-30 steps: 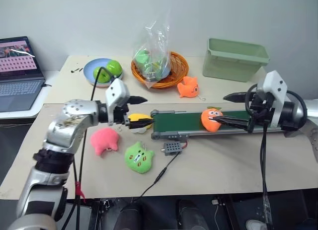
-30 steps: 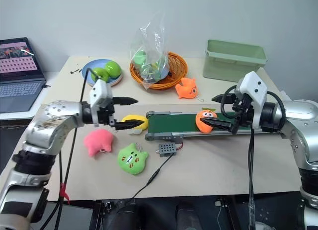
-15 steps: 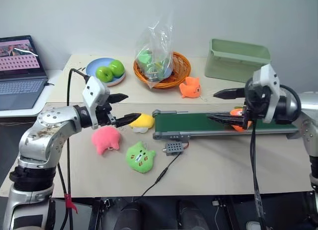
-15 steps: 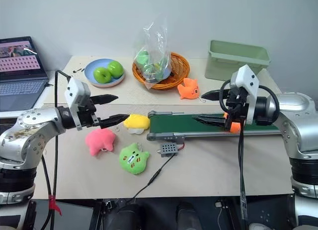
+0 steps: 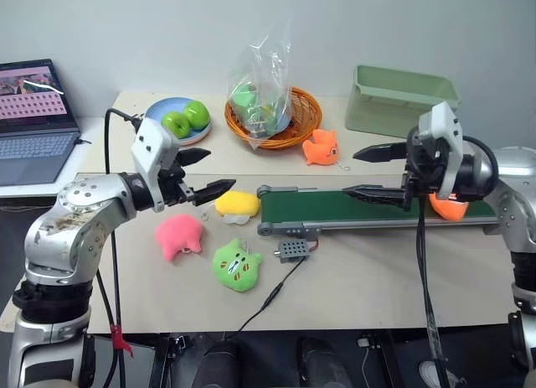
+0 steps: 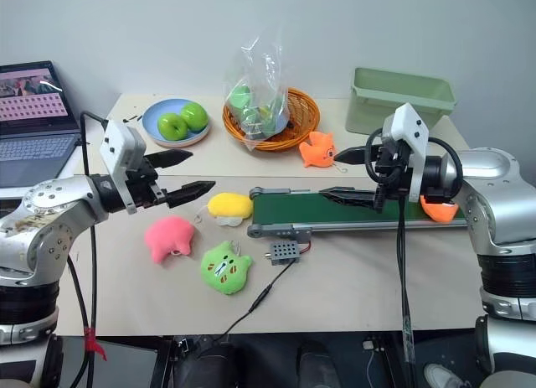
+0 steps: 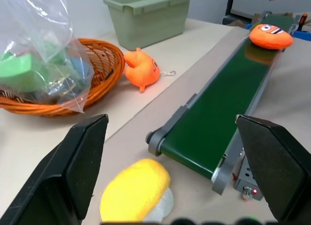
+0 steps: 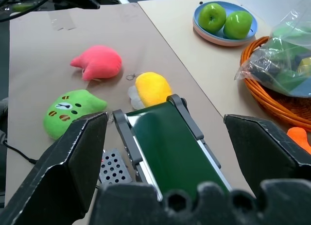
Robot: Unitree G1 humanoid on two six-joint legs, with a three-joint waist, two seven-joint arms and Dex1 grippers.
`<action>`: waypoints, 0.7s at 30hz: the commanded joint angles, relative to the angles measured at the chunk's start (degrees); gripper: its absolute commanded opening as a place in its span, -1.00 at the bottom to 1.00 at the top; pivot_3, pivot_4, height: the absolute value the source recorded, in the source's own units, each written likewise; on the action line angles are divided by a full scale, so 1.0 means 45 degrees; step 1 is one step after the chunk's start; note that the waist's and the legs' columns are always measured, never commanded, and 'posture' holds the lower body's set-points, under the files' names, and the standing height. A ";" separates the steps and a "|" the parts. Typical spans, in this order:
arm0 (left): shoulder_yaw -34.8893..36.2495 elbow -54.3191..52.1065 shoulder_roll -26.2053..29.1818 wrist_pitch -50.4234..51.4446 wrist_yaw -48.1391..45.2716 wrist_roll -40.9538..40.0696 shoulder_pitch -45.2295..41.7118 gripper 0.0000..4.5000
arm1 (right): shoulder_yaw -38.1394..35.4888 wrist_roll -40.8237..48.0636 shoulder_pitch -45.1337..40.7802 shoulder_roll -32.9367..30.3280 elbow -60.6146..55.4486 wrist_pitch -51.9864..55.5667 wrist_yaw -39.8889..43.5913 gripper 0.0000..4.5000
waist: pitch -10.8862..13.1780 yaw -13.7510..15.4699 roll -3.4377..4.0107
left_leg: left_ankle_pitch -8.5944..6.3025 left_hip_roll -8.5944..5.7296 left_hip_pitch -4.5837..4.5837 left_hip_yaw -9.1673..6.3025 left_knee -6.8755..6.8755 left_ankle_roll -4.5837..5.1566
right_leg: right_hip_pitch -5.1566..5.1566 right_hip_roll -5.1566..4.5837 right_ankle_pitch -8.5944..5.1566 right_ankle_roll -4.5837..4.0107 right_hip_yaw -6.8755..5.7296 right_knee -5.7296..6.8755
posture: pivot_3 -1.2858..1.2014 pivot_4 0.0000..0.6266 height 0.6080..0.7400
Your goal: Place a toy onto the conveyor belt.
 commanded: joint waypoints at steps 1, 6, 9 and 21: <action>0.0070 -0.0252 0.0050 -0.0036 -0.0043 -0.0213 -0.0178 0.99 | -0.0269 -0.0027 -0.0227 -0.0070 -0.0136 -0.0283 -0.0006 1.00 | 0.0000 -0.0001 0.0000 | 0.0000 0.0000 -0.0002 -0.0001 0.0000 0.0000 | -0.0002 0.0000 0.0000 0.0000 0.0000 0.0000 | 0.03 -0.52 1.00; 0.0003 -0.0224 0.0138 0.0157 -0.0228 -0.0330 -0.0184 0.99 | -0.0361 -0.0014 -0.0094 -0.0144 -0.0258 -0.0184 -0.0019 1.00 | 0.0000 -0.0010 0.0000 | 0.0000 0.0001 -0.0001 0.0000 0.0000 0.0000 | -0.0002 0.0001 0.0000 0.0000 -0.0001 0.0001 | 0.03 -0.52 1.00; 0.0054 -0.0128 0.0154 0.0228 -0.0271 -0.0384 -0.0235 0.99 | -0.0371 -0.0030 -0.0072 -0.0182 -0.0265 -0.0155 -0.0018 1.00 | 0.0000 -0.0009 0.0000 | 0.0000 0.0001 -0.0001 0.0000 0.0000 0.0000 | -0.0002 0.0002 0.0000 0.0000 -0.0001 0.0001 | 0.03 -0.52 1.00; 0.0228 0.0047 0.0054 0.0470 -0.0013 -0.0634 -0.0350 0.99 | -0.0339 -0.0093 -0.0134 -0.0155 -0.0213 -0.0151 -0.0071 1.00 | 0.0000 -0.0007 0.0000 | 0.0000 0.0001 -0.0002 0.0000 0.0000 0.0000 | -0.0003 0.0001 0.0000 0.0000 0.0000 0.0000 | 0.03 -0.52 1.00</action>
